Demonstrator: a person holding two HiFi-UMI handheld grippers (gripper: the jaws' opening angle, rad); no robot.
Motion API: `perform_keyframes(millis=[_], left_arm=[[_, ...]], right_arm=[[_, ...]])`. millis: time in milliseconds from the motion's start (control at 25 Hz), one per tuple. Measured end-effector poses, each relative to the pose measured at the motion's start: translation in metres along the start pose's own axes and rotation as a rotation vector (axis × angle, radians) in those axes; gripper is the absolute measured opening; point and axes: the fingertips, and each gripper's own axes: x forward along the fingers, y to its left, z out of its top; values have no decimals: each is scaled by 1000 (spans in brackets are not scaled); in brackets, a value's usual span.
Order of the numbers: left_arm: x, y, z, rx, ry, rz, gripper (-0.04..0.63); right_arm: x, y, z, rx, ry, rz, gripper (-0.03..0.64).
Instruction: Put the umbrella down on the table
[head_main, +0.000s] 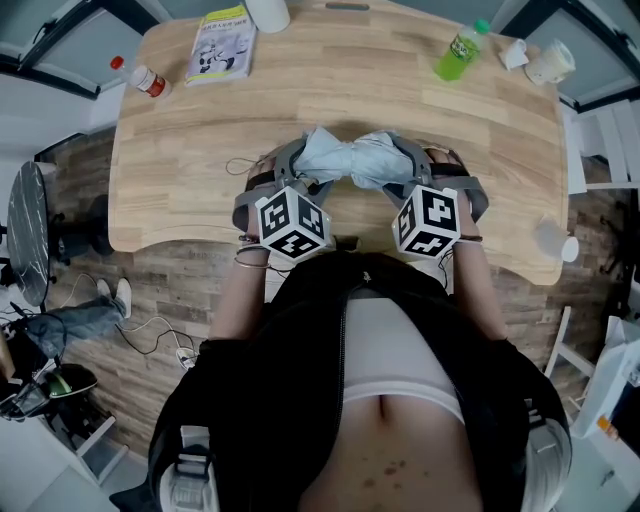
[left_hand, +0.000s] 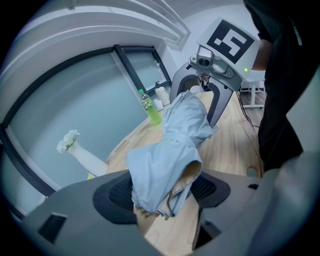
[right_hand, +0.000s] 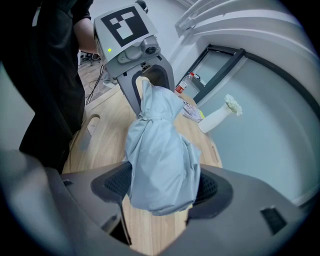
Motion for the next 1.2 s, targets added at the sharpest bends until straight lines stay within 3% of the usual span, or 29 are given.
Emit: perform_keyframes(millis=[1200], left_arm=[[19,-12,-13,-22,29,-53,319]], right_arm=[[20,13,-10,12,11,60,359]])
